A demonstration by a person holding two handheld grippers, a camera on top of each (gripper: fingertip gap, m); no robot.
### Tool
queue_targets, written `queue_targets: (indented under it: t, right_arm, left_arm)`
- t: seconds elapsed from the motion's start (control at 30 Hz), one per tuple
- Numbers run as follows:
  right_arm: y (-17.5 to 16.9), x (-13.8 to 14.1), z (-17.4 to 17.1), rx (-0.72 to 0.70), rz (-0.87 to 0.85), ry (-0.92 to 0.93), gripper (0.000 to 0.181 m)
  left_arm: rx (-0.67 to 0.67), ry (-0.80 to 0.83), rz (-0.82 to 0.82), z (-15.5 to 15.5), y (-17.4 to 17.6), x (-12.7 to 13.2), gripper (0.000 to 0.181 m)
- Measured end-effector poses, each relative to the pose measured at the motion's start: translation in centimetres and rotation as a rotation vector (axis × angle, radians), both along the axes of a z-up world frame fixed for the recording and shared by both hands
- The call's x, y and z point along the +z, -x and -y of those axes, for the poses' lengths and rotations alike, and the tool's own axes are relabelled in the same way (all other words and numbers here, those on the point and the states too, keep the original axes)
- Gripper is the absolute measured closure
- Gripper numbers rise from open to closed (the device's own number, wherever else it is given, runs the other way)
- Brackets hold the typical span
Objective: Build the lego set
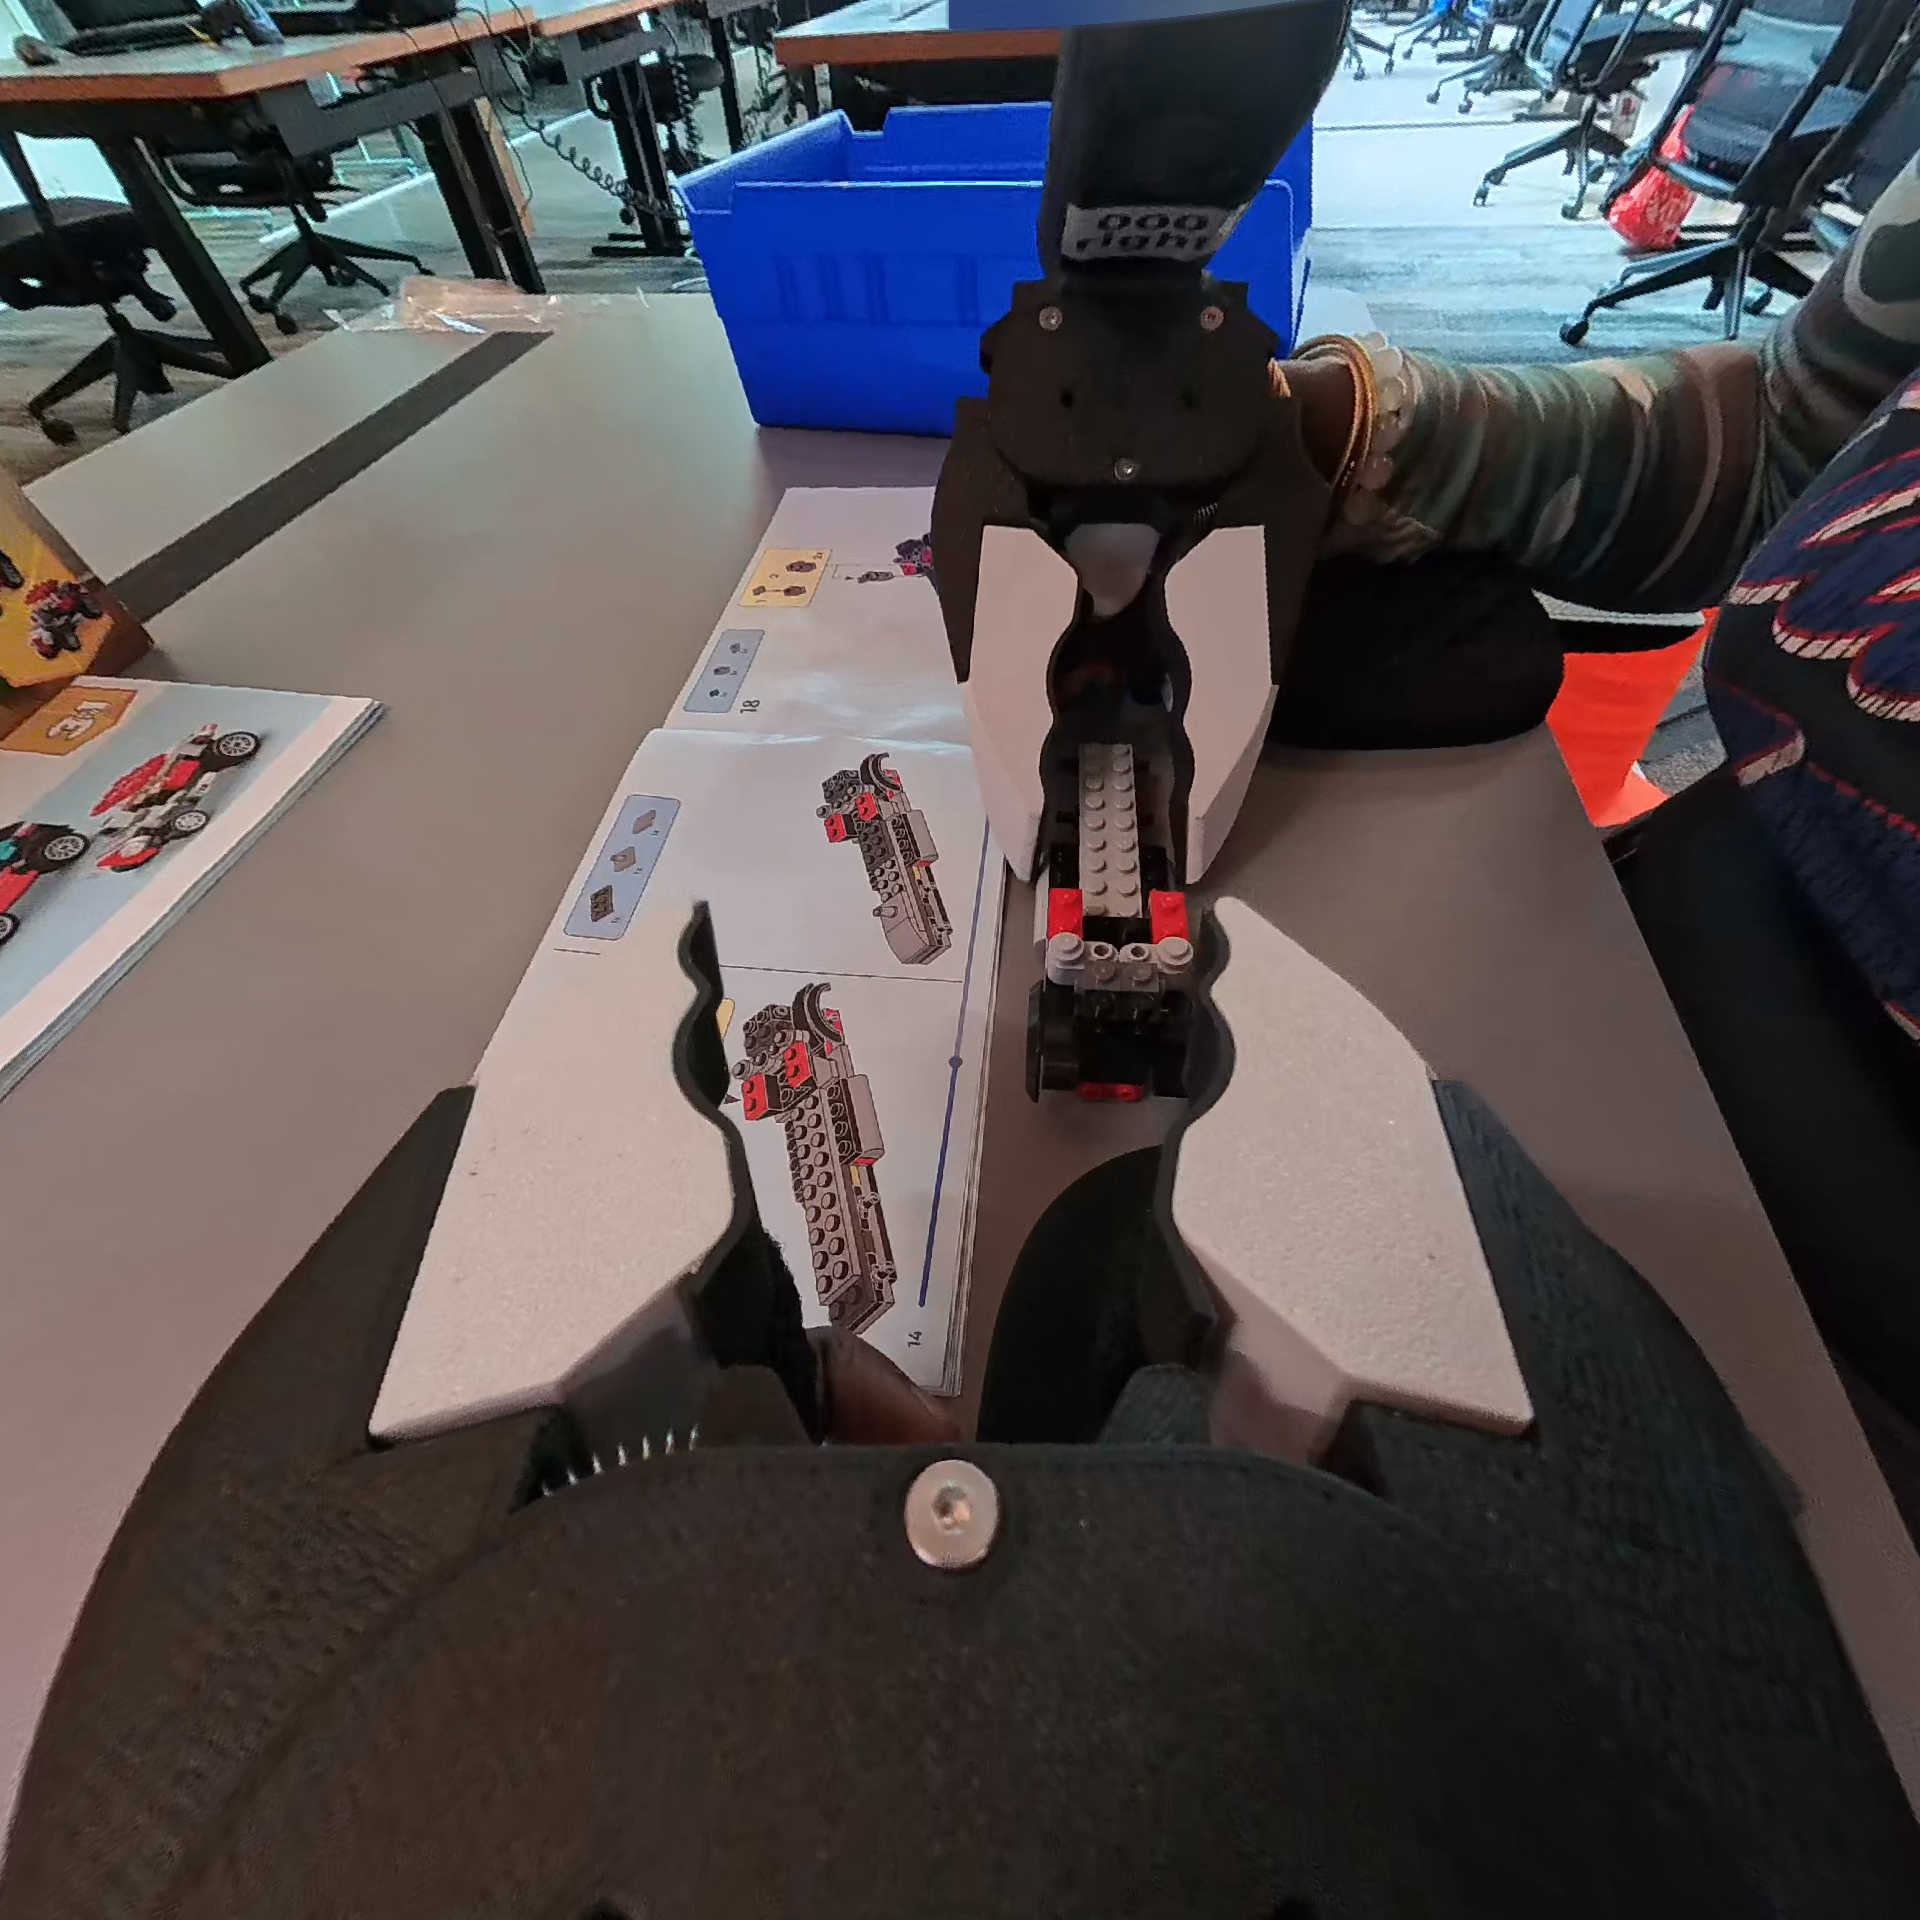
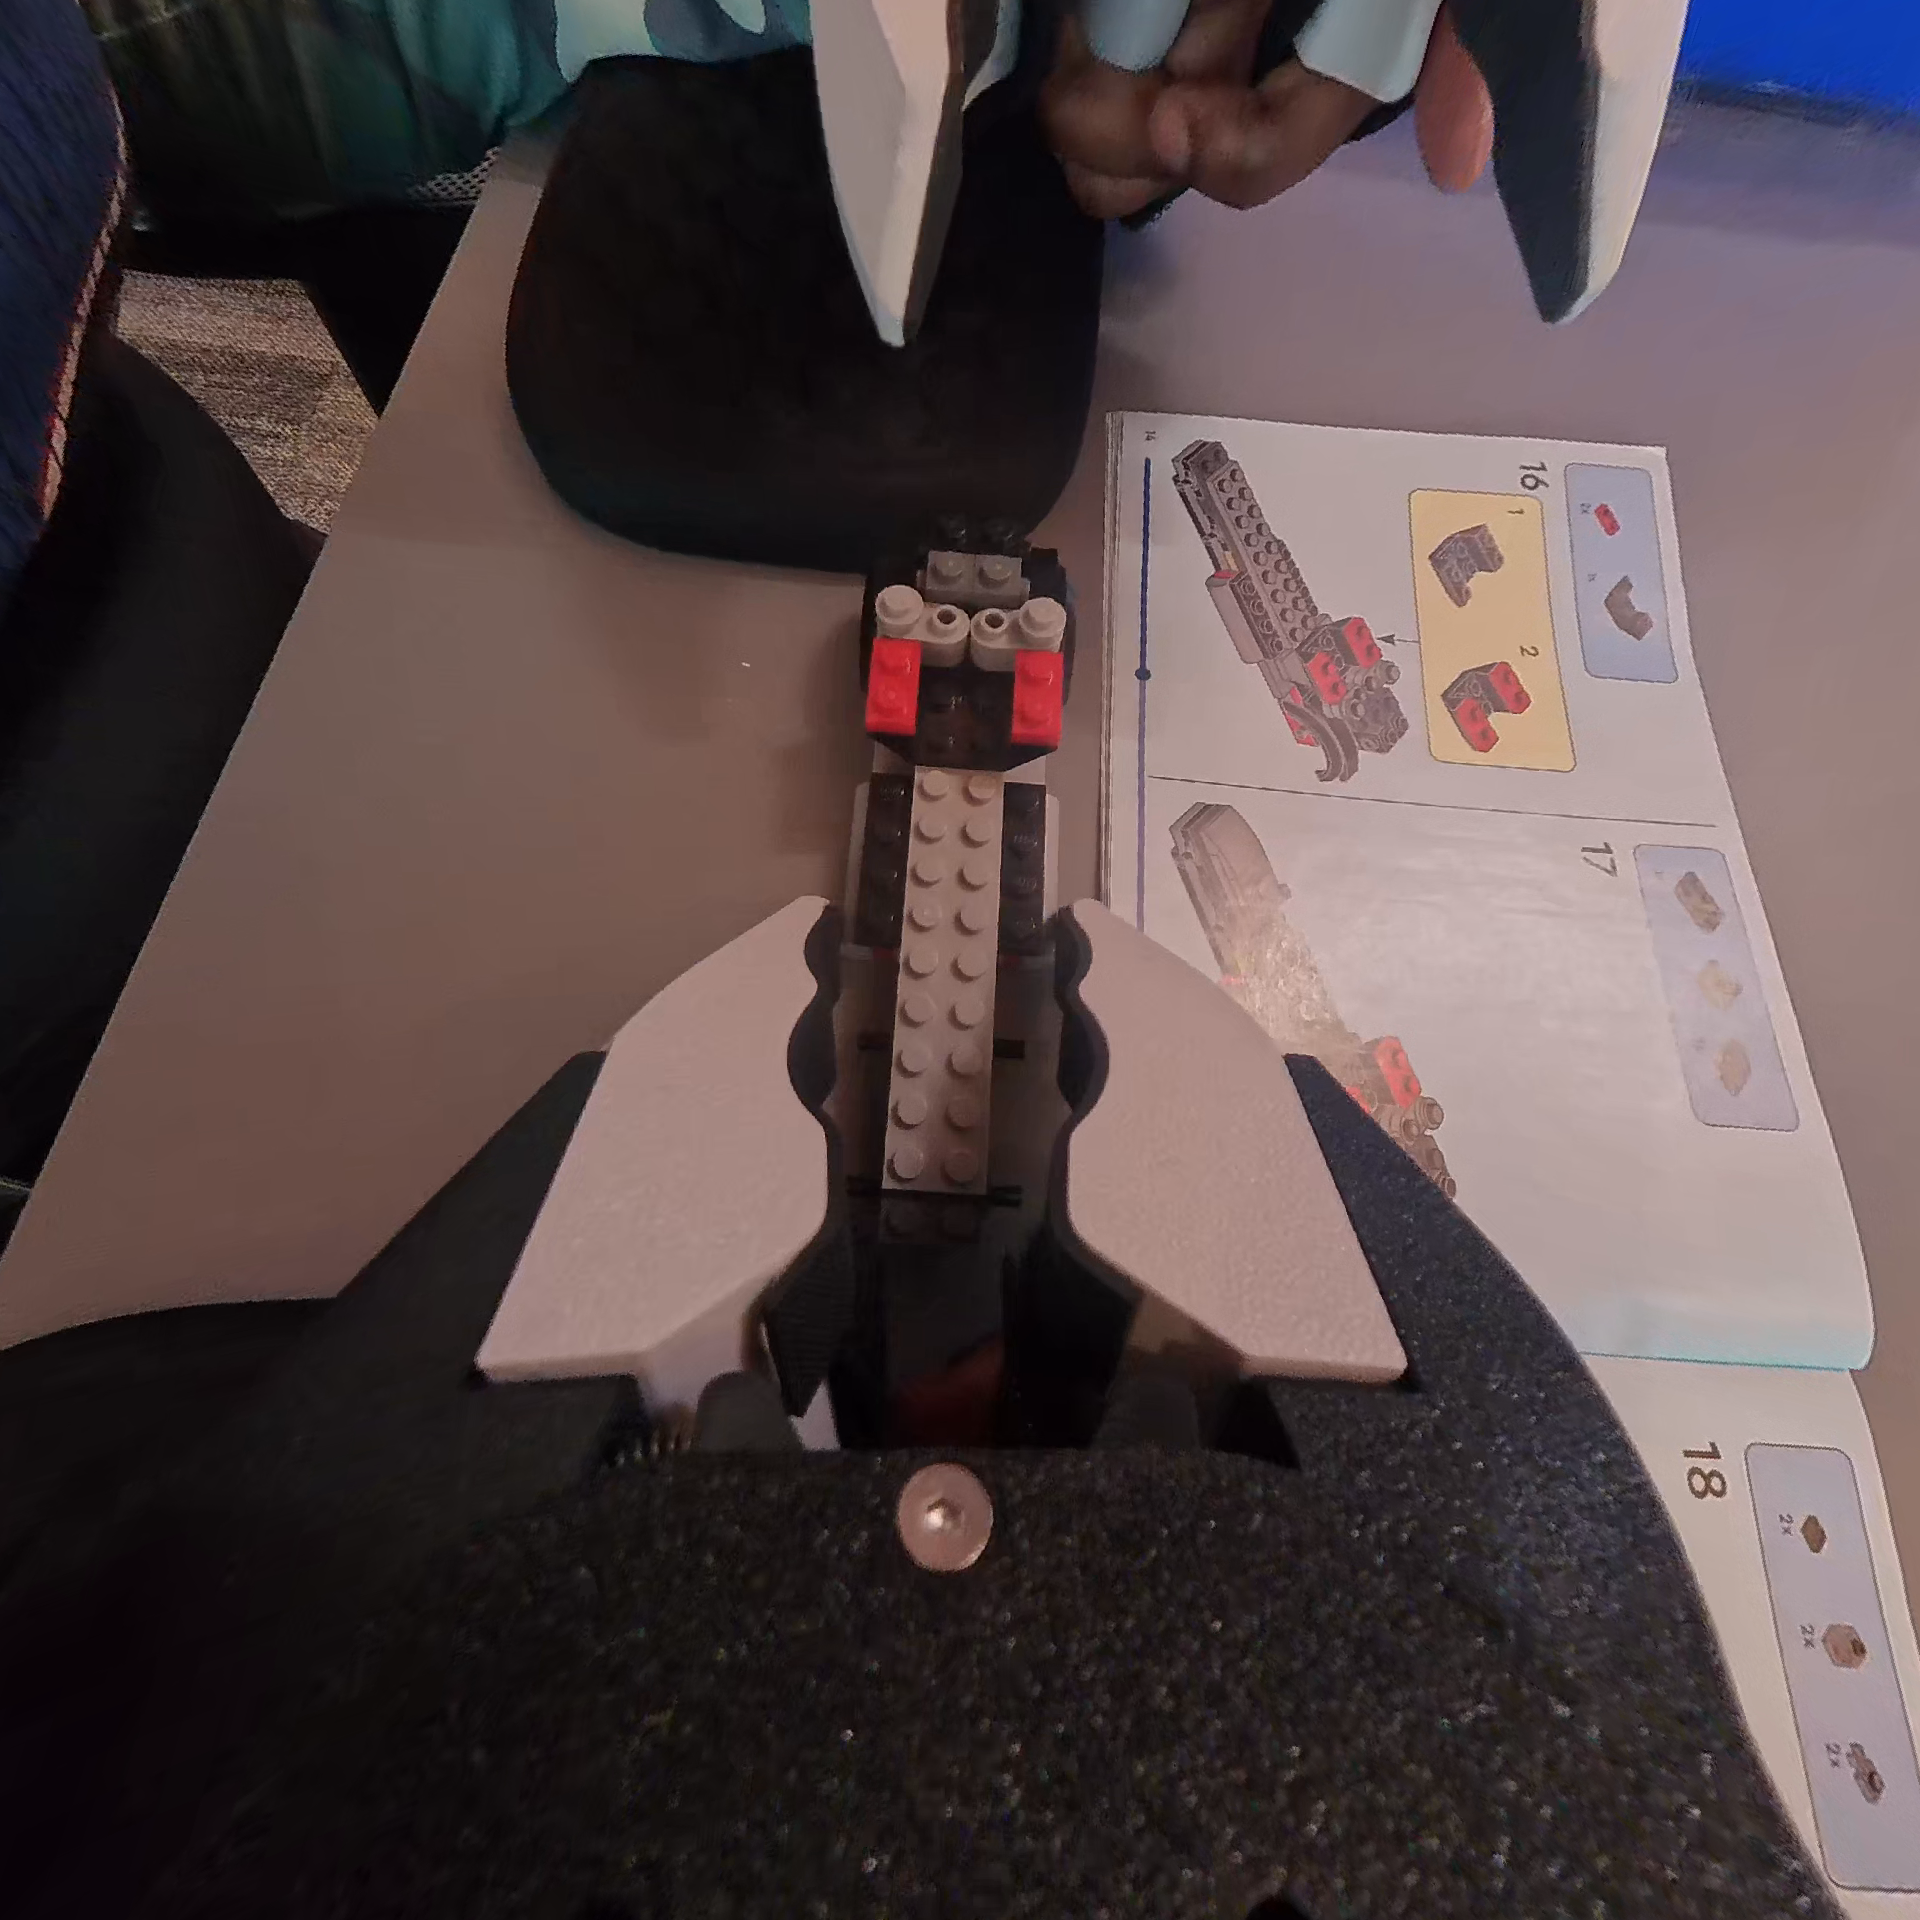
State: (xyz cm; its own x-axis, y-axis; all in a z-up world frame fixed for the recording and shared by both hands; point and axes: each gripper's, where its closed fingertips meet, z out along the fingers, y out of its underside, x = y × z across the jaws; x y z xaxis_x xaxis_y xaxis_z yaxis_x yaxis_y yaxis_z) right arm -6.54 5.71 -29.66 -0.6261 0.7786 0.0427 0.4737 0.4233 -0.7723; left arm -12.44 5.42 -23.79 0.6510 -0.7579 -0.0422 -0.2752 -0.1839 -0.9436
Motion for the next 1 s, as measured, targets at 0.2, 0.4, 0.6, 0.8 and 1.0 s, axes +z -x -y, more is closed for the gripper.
queue_targets:
  t: [0.2,0.4,0.6,0.8,1.0]
  right_arm:
    - [0.0,2.1,-0.1,-0.011,-0.083,0.108,0.134]
    - [0.6,4.3,-8.2,-0.457,-0.188,0.166,0.132]
    - [-0.8,-0.2,-11.2,-0.633,0.056,0.059,0.124]
    - [-0.1,-0.5,-11.4,-0.65,0.03,0.008,0.124]
    - [0.1,-0.5,-11.5,-0.662,0.03,0.003,0.124]
  left_arm:
    - [0.03,-0.009,0.03,-0.2,0.4,0.4,0.095]
    - [0.113,-0.028,0.082,-0.9,1.5,1.1,0.095]
    - [0.1,-0.013,0.046,-0.9,1.2,0.6,0.095]
    - [0.096,0.001,0.043,-0.9,1.1,0.5,0.096]
    - [0.087,0.012,0.021,-0.8,0.9,0.1,0.096]
